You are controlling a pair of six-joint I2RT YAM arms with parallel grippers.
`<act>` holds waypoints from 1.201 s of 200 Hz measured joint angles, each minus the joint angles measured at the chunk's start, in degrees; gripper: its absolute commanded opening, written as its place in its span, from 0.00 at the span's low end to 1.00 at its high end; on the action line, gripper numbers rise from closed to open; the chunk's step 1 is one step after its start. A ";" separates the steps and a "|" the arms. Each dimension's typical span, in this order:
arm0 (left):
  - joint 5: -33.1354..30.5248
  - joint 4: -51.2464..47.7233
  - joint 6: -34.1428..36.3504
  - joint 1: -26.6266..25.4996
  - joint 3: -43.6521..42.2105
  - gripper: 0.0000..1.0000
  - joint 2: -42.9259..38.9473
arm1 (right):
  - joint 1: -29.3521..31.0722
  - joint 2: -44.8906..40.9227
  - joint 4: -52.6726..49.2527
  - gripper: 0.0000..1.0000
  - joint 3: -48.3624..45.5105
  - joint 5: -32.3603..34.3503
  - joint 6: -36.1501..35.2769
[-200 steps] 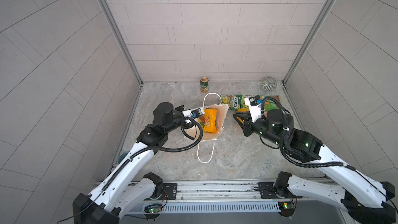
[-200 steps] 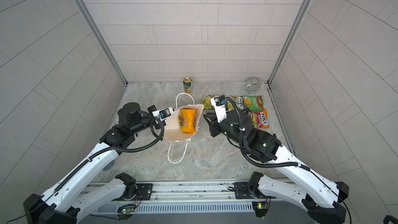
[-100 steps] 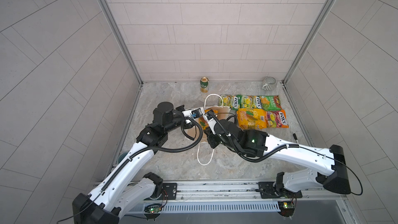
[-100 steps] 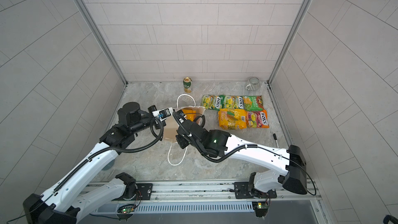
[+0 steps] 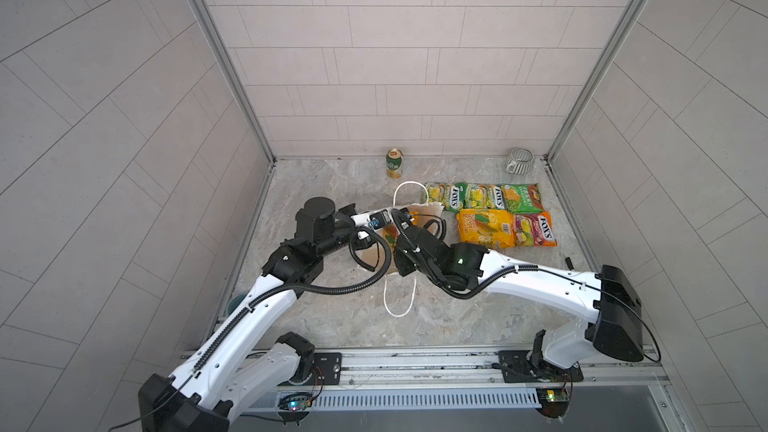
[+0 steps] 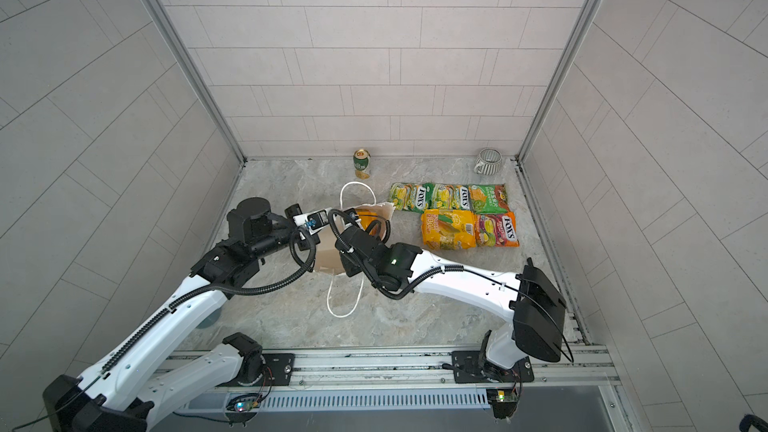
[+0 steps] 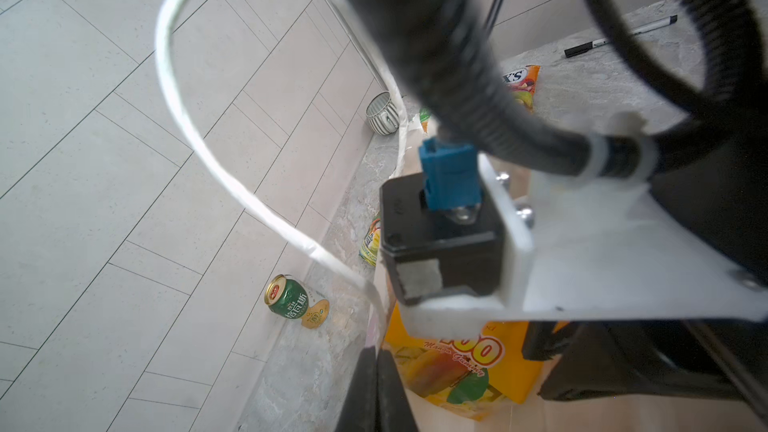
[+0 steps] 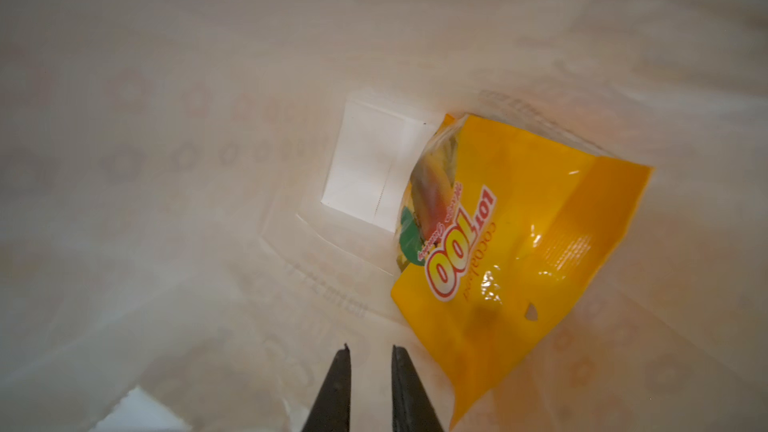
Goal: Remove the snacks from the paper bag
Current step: 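Lower the right gripper into the bag toward the yellow LOT 100 packet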
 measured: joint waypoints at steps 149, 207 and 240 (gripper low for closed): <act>-0.48 0.20 0.15 -0.02 0.00 0.00 -0.87 | -1.86 -0.85 -0.94 0.64 1.70 3.58 3.52; -0.28 1.64 0.37 -0.04 -0.63 0.00 -1.79 | -1.88 0.17 -3.61 0.70 4.66 8.07 5.25; -0.20 1.73 0.35 -0.04 -0.72 0.00 -1.79 | -1.88 3.10 -4.44 0.74 4.90 9.33 6.47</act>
